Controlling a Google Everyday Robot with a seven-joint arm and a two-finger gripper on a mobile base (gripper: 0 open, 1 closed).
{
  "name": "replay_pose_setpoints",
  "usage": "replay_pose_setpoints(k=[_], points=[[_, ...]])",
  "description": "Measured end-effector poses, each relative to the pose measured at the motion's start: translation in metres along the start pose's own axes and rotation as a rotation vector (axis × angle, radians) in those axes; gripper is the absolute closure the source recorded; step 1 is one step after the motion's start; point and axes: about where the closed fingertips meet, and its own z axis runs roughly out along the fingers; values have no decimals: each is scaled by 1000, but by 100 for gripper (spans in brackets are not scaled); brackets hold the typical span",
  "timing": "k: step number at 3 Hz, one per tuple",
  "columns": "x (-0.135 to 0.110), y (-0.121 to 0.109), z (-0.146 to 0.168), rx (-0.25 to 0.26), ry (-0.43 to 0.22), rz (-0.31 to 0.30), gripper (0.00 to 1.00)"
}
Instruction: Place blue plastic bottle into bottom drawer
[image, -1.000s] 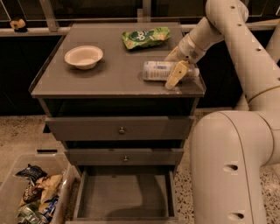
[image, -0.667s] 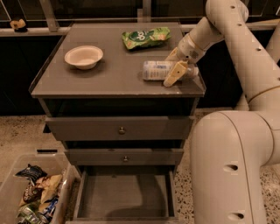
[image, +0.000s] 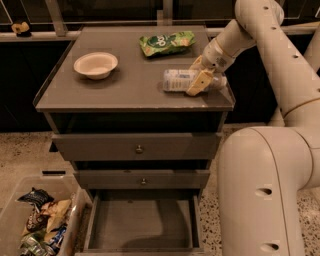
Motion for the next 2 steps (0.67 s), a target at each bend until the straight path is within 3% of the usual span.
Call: replay_pose_setpoints(k=[1,2], points=[[0,0,0,0,0,0,100],[-3,-3,1,15,-8,-9,100]])
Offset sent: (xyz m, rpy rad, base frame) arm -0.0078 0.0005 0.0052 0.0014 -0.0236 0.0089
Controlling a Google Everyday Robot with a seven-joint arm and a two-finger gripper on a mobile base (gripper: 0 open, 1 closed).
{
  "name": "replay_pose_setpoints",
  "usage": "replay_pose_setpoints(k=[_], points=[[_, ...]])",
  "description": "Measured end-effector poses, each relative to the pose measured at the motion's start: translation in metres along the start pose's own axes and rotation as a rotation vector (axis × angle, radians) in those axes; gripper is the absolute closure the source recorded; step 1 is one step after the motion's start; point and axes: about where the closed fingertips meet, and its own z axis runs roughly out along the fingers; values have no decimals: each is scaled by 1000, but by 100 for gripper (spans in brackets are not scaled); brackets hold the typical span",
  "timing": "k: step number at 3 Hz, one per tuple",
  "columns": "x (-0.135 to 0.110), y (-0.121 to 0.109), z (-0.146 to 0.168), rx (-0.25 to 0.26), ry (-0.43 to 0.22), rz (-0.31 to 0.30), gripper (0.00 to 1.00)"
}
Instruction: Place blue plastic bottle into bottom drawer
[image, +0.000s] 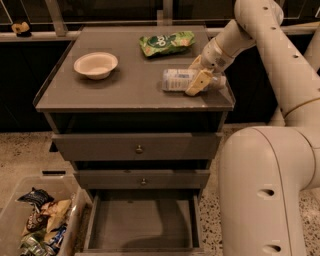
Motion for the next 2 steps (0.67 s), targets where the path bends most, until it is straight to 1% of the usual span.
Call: replay_pose_setpoints(k=[1,2], points=[[3,9,-22,51,3,-65,100],[-4,38,-78,174,-36,-168,100]])
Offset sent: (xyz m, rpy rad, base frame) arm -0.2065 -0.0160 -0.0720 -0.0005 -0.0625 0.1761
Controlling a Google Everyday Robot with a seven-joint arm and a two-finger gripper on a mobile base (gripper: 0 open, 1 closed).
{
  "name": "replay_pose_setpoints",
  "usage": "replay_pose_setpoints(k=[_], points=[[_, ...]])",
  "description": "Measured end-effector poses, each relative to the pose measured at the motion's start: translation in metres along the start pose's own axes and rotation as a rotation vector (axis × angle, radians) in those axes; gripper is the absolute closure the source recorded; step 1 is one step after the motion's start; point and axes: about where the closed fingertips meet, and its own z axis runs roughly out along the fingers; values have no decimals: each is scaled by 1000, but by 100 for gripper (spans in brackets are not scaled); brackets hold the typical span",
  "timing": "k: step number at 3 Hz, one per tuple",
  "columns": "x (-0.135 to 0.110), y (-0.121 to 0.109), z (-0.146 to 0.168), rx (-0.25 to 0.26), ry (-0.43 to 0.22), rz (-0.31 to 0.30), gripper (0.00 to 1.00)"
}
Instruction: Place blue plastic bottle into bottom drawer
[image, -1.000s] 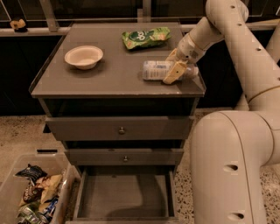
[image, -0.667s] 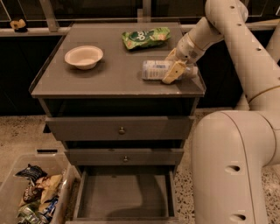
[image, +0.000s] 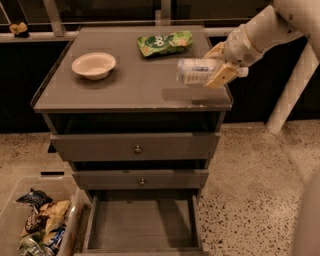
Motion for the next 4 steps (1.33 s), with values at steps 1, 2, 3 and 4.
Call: replay_pose_setpoints(k=[1,2,3,4], points=[[-25,28,-56,149,-59,-69,100],[-42,68,-70,229,-109,-101,100],[-3,116,-33,208,-97,-36,100],[56,172,50,79,2,58,100]])
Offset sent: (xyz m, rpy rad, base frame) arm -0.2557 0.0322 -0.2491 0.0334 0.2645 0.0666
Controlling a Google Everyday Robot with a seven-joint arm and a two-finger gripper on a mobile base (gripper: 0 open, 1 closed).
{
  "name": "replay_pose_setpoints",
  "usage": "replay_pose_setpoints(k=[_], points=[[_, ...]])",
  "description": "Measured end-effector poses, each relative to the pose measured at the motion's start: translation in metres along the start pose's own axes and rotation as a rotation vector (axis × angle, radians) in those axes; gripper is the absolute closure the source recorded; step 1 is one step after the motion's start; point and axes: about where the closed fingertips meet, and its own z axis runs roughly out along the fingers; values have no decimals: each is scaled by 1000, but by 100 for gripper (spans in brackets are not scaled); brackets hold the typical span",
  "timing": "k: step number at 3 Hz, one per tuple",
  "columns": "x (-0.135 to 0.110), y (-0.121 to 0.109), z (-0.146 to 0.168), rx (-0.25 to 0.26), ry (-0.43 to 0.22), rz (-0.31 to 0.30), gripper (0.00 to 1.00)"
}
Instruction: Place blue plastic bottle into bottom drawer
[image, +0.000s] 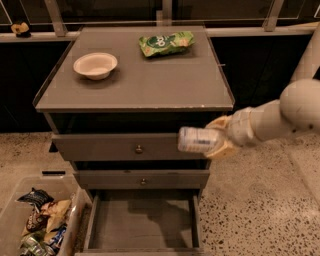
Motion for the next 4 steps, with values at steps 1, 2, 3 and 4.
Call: replay_pose_setpoints(k=[1,2,3,4], points=[[49,63,78,-158,132,40,100],[54,79,87,-193,154,40,100],[54,78,87,-191,153,40,100],[72,117,108,-228,162,70,100]])
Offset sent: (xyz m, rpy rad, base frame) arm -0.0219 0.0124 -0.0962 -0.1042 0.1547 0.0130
